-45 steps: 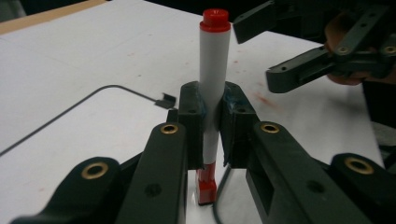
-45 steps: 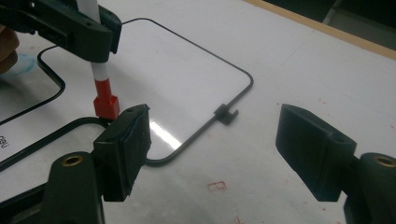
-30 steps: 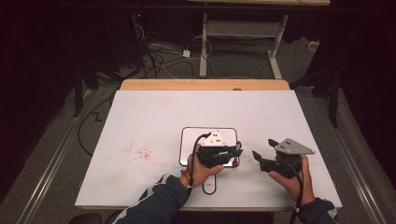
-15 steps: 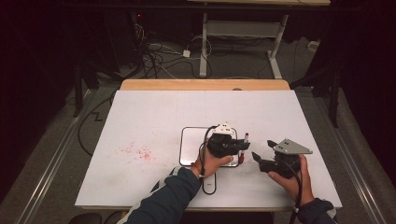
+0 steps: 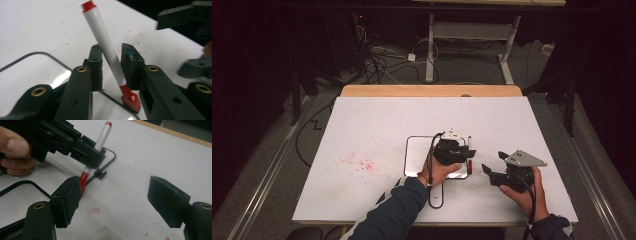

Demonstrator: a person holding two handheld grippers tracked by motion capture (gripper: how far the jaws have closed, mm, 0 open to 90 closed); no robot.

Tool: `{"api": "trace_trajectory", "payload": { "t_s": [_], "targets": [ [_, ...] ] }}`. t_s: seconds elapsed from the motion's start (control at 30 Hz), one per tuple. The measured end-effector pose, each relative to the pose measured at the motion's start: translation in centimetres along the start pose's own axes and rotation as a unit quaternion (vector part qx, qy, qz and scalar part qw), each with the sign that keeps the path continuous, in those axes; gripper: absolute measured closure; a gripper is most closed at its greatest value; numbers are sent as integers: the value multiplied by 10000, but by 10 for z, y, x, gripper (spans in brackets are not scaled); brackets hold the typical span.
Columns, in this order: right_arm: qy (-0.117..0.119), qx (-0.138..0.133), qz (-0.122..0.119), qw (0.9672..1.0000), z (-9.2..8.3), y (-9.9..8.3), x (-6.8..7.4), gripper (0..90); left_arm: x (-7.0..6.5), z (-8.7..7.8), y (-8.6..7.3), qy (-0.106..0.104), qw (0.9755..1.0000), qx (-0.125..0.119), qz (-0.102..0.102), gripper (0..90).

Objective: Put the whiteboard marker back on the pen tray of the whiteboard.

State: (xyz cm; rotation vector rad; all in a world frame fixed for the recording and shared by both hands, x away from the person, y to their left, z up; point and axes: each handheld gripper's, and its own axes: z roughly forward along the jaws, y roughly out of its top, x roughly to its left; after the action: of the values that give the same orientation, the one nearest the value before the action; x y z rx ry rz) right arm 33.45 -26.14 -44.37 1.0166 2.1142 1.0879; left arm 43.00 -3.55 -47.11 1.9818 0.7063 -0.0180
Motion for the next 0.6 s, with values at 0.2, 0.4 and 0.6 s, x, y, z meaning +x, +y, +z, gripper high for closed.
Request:
{"api": "trace_trajectory", "payload": {
  "t_s": [0.2,0.4,0.6],
  "targets": [
    [30,-18,18,10000,0,2,0,278,0,6,4,355,9984,444,2,581],
    [64,-16,3,10000,0,1,2,278,-1,9,9,616,9947,797,203,482],
    [59,-35,22,10000,-1,2,1,278,-5,10,20,872,9903,977,459,393]
  ]
}}
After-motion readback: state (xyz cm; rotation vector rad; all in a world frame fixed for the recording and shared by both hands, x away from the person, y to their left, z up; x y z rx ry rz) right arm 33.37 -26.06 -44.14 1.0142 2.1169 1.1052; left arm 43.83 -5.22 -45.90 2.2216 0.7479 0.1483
